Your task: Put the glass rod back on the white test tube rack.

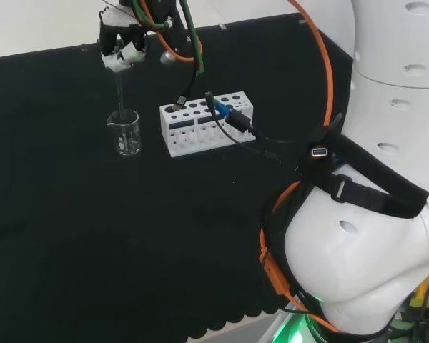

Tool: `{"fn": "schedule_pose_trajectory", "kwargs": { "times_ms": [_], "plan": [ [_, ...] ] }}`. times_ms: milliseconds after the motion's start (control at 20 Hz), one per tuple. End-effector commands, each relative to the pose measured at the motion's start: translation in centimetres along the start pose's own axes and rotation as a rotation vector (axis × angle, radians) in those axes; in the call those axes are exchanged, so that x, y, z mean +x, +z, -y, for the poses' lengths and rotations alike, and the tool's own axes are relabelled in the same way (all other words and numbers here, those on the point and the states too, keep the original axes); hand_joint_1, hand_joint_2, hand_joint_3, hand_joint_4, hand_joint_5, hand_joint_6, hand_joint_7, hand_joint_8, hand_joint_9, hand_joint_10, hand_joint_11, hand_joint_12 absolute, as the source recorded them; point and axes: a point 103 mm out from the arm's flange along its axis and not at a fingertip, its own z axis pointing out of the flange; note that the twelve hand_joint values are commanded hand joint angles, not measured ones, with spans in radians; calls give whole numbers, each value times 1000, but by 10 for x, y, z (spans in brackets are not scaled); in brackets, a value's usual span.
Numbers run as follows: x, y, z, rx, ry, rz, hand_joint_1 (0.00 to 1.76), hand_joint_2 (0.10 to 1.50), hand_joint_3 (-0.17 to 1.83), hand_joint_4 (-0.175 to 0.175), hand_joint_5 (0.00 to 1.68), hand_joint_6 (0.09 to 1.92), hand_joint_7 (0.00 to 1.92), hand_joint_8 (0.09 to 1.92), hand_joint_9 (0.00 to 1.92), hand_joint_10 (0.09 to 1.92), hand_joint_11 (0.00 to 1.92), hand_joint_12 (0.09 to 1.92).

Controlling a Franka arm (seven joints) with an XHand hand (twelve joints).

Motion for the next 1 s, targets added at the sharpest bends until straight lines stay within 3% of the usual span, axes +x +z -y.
{"fn": "schedule_pose_trajectory", "kwargs": {
  "times_ms": [50, 1000],
  "plan": [
    [-5, -17, 5, -17, 7, 12, 1304, 1101, -175, -175, 1166, 705, 1211, 718, 1671, 540, 1614, 548],
    [-38, -66, 39, -77, 90, 49, 1304, 1102, -175, -175, 1165, 706, 1211, 719, 1669, 541, 1614, 550]
  ]
}}
